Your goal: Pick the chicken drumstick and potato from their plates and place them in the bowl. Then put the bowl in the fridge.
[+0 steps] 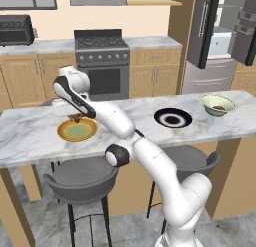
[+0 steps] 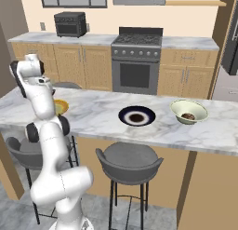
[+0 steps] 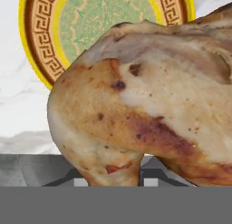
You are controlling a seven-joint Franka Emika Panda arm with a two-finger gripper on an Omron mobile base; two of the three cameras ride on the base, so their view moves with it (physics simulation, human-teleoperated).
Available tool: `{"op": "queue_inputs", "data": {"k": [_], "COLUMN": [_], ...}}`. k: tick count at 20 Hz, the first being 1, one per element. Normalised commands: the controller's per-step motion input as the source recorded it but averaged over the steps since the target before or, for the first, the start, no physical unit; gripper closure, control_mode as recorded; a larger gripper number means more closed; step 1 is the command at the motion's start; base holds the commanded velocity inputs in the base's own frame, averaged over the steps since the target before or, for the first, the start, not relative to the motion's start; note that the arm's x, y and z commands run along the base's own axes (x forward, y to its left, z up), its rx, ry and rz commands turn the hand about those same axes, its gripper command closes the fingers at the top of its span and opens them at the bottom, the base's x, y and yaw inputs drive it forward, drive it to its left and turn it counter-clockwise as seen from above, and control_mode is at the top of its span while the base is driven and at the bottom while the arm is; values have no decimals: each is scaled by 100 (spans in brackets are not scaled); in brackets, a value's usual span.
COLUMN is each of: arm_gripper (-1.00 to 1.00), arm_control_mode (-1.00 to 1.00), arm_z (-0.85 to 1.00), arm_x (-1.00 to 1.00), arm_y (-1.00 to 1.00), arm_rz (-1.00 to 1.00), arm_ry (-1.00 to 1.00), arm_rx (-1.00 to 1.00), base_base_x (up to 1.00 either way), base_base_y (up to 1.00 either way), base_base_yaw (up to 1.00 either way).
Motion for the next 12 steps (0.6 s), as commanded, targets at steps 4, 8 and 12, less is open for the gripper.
{"op": "queue_inputs", "data": {"k": [4,8,12], "arm_gripper": [100,100,100], "arm_control_mode": [-100,-100,-100], "arm_z": [9,-1,-2], "arm_x": [-46,-43,-45], "arm_y": [-54,-59,-64], "arm_rz": [-21,-17,-13], "arm_ry": [-2,-10,-11], "arm_rx": [4,0,0], "base_base_x": [0,0,0], "base_base_y": [0,0,0], "base_base_yaw": [0,0,0]}}
